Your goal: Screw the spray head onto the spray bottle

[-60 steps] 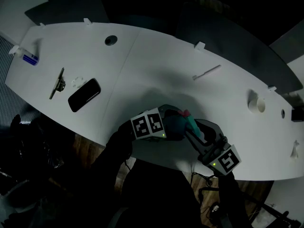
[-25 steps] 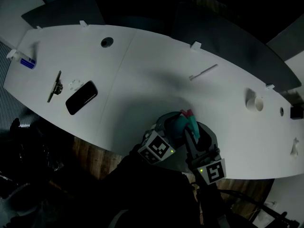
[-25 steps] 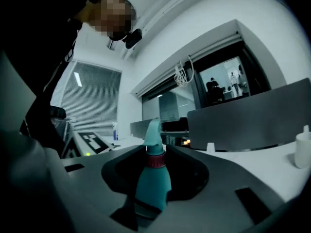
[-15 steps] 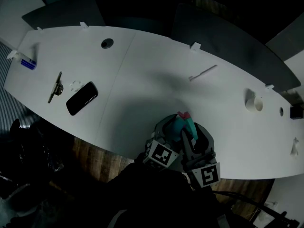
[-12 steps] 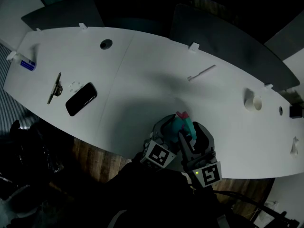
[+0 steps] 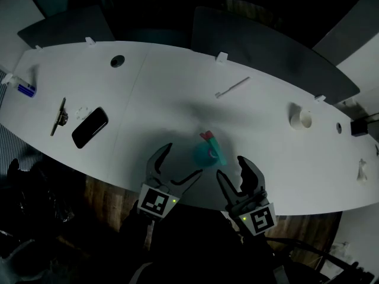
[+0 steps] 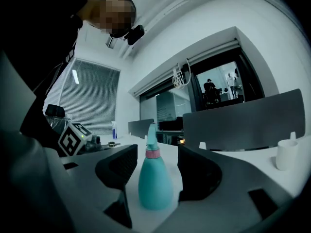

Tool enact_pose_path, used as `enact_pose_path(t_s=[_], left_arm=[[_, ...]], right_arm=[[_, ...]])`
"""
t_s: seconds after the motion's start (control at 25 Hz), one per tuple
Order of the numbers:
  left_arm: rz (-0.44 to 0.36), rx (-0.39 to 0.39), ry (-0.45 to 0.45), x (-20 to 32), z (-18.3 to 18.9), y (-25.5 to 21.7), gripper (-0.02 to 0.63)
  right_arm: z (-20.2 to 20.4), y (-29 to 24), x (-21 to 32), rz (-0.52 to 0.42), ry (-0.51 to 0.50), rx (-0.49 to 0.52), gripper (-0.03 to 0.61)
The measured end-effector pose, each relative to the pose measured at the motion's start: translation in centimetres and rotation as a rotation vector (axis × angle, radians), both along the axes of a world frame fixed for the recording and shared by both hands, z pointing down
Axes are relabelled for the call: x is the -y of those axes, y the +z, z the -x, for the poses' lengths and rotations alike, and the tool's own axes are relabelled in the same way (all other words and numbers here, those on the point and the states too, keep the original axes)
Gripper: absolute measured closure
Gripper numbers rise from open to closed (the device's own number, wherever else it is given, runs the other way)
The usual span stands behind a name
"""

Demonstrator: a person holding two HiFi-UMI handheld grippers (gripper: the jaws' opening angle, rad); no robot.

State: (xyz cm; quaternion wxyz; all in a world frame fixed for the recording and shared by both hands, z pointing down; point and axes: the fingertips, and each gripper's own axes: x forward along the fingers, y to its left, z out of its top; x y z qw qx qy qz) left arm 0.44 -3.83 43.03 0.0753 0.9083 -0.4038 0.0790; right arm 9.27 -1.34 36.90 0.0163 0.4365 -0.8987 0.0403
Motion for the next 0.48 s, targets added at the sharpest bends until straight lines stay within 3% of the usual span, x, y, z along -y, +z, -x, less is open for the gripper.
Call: enact_pose_path(t_s=[0.12,0.2,0.24,0.32,0.4,0.44,0.48], left_arm=[[0.028,-0.051,-0.131,-0.9,4.0,-2.3,0.151],[0.002,-0.05,-0.213,-1.3,5.9,-3.4,0.201],[-0.027,-0.037,-0.26,-1.4,6.7,-3.9,0.254],[-0.074,-0.023,-0.353,-2.0,7.8,-4.6,0.426],[-0.08,-0.038,-0.392,-3.1,7.7,-5.2,0.561],[-0.078,-0.048,-0.383,-3.7,7.3,-5.5,0.609],[-0.079,-0.05,-0.359,-4.3,6.6,-5.7,0.609]], right_arm=[[-2.9,0.2,-0.8,-0.002,0.049,-0.031,0.34],[-4.2,0.3,-1.0,-0.027,0.059,-0.07,0.341],[-4.4,0.3,-0.9,-0.045,0.058,-0.095,0.341],[-4.2,0.0,-1.1,-0.07,0.055,-0.123,0.341],[-3.6,-0.5,-1.8,-0.076,0.057,-0.115,0.342],[-3.4,-0.6,-2.2,-0.074,0.064,-0.118,0.369],[-3.1,-0.6,-2.6,-0.069,0.079,-0.129,0.467]])
